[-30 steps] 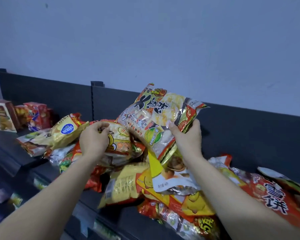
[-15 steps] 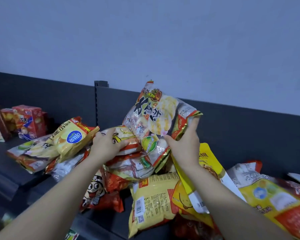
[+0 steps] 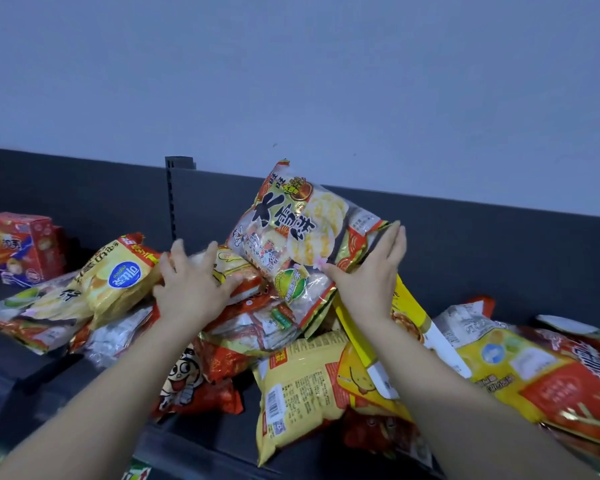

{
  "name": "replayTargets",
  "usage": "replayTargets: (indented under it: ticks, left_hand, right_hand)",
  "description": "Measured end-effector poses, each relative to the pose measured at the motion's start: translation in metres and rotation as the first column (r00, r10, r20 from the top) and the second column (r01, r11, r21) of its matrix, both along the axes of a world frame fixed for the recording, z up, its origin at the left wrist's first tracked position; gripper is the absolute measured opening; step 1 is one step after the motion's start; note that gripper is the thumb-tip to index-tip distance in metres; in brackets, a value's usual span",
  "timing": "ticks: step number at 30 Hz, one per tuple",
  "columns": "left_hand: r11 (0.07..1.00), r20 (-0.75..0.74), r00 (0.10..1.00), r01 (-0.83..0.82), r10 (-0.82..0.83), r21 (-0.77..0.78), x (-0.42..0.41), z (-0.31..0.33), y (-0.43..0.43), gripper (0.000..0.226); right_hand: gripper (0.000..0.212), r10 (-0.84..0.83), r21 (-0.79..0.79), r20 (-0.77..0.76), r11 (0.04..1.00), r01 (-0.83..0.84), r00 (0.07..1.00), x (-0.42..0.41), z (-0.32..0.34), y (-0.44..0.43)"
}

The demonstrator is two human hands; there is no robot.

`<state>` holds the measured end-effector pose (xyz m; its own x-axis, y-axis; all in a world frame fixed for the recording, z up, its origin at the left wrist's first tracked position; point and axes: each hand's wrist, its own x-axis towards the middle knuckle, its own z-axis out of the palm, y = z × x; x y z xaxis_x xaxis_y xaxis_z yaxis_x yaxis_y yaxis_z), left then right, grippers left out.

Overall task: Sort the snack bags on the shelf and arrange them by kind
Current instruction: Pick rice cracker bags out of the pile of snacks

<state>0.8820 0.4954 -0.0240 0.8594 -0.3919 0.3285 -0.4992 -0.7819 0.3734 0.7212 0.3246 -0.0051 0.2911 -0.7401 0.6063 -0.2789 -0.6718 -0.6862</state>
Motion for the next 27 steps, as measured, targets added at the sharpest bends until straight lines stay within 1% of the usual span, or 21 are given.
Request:
replayTargets:
  ticks: [2,4,6,7,10,12,14,15,17,19,20,23,27]
  left_hand:
    - [0.993,-0.071,0.990,0.122,-0.121,0.002,-0.004,0.001,-0.005,0.084]
    - [0.988,-0.104,0.983,0.156,-0.154,0.010,-0.008,0.001,-0.008,0.091]
    - [0.986,-0.082,0.983,0.166,-0.163,0.033,-0.011,-0.001,-0.010,0.103]
    - [0.982,-0.070,0.984,0.169,-0.163,0.082,-0.011,-0.003,-0.011,0.108]
    - [0.964,-0.053,0.991,0.130,-0.121,0.232,-0.012,-0.009,-0.015,0.115]
    - [0.961,-0.027,0.995,0.101,-0.097,0.259,-0.012,-0.009,-0.018,0.110]
    - [0.965,0.007,0.997,0.076,-0.080,0.253,-0.015,-0.008,-0.020,0.105]
    - [0.969,0.027,0.997,0.064,-0.072,0.239,-0.017,-0.006,-0.022,0.104]
    - [0.977,0.052,0.996,0.064,-0.076,0.206,-0.022,-0.005,-0.026,0.102]
    - [0.981,0.075,0.991,0.095,-0.109,0.168,-0.030,-0.002,-0.033,0.097]
    - [0.982,0.097,0.987,0.113,-0.128,0.149,-0.034,0.001,-0.037,0.094]
    - [0.978,0.199,0.960,0.178,-0.197,0.109,-0.053,0.014,-0.049,0.077]
    - [0.943,0.347,0.877,0.303,-0.331,0.134,-0.083,0.031,-0.069,0.047]
  right_hand:
    - [0.124,0.030,-0.038,0.015,0.999,-0.029,0.999,-0.003,-0.001,0.003]
    - [0.112,0.009,-0.103,-0.038,0.995,-0.013,0.999,-0.005,-0.002,0.005]
    - [0.092,-0.051,-0.169,-0.172,0.985,0.022,0.984,-0.007,-0.003,0.002]
    - [0.084,-0.072,-0.179,-0.246,0.983,0.027,0.967,-0.008,-0.003,-0.003]
    - [0.075,-0.037,-0.100,-0.411,0.995,-0.005,0.911,-0.016,-0.003,-0.023]
    - [0.069,0.008,-0.051,-0.472,0.998,-0.036,0.881,-0.023,-0.005,-0.036]
    - [0.064,0.061,-0.007,-0.477,0.997,-0.073,0.877,-0.031,-0.007,-0.043]
    - [0.066,0.087,0.008,-0.477,0.995,-0.095,0.874,-0.034,-0.007,-0.044]
    - [0.079,0.136,0.028,-0.463,0.990,-0.139,0.876,-0.040,-0.008,-0.041]
    - [0.089,0.172,0.051,-0.428,0.985,-0.166,0.887,-0.047,-0.008,-0.038]
    - [0.091,0.175,0.051,-0.426,0.984,-0.170,0.888,-0.051,-0.007,-0.037]
    - [0.090,0.108,-0.004,-0.513,0.992,-0.128,0.852,-0.063,-0.003,-0.041]
    - [0.070,-0.036,-0.153,-0.653,0.984,-0.086,0.756,-0.087,0.001,-0.049]
